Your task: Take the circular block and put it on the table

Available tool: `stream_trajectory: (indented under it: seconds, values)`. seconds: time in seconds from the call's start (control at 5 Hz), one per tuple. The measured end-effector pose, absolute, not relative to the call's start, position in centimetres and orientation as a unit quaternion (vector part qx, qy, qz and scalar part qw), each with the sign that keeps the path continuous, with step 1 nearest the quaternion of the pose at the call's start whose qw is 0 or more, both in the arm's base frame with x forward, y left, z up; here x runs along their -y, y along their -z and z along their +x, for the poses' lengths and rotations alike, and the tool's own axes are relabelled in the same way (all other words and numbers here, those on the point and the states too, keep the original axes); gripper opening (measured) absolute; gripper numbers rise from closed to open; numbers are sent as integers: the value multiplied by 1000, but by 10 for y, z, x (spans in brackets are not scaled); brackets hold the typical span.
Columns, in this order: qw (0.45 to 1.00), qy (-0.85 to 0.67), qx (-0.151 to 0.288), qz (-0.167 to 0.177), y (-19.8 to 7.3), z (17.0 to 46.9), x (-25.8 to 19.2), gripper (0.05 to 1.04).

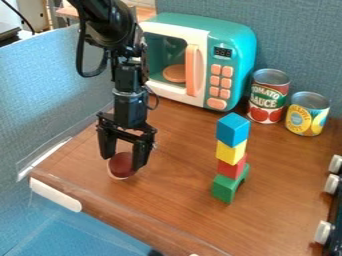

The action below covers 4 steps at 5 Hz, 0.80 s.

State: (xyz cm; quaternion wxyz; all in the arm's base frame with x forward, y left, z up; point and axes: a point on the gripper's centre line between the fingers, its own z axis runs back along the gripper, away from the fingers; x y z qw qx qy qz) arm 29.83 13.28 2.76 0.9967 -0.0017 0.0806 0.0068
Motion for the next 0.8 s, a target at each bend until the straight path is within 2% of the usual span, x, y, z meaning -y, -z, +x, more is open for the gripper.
stream_trajectory:
  seconds: [0.2,0.4,0.8]
  values:
    - [996,-8,-85,-2,-26,298,-134,923]
    - [997,-10,-81,-2,-26,299,-134,763]
    - [998,-13,-68,-7,-27,302,-133,762]
